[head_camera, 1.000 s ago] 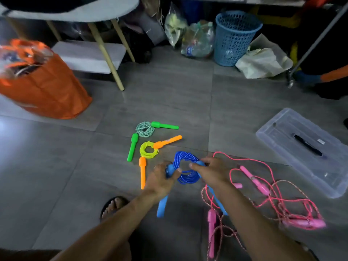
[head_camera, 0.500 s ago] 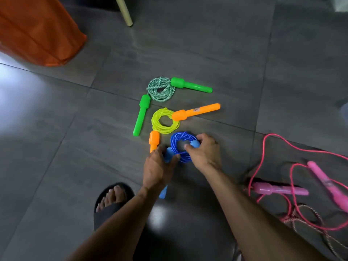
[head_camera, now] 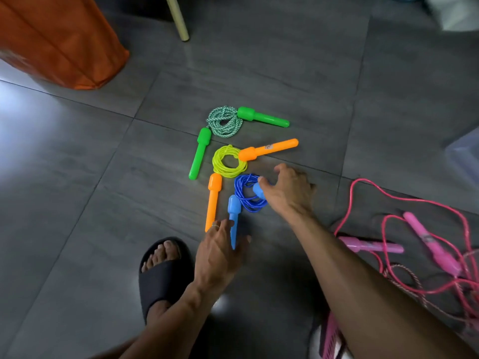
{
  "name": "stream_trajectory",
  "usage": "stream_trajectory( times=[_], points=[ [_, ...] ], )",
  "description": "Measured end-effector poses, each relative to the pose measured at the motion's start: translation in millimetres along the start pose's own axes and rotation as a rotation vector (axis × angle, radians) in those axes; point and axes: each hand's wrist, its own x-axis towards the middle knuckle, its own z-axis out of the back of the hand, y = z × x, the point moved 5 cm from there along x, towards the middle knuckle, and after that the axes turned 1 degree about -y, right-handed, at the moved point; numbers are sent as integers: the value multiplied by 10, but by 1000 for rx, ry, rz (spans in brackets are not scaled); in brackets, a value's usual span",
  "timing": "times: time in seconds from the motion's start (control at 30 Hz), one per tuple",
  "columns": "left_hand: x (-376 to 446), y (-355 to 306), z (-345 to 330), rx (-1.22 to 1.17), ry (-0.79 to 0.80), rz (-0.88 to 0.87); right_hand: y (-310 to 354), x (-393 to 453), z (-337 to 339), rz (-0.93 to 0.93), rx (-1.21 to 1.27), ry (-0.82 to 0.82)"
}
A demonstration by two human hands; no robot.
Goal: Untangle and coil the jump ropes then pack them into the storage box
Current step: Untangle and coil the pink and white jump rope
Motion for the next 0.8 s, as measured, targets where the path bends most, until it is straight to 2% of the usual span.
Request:
stream_trajectory(
  times=[0.13,0.3,0.5,0.67,0.8],
  points=[
    [-317,-349,-30,-13,32,-128,-231,-284,417,37,2,-43],
    [-765,-844,-356,-26,122,-270,-1083,-631,876,-18,-74,-61],
    [-1071,-1362,-1028,27,263,-289,-2127,-829,1093,-36,-117,-70],
    [-682,-1634,-1428,37,185,-257,-2636,-714,873,-24,-116,-14],
    [-305,-1576,-1562,18,-5,-155,-2737,-515,708,34,-114,-1]
  ],
)
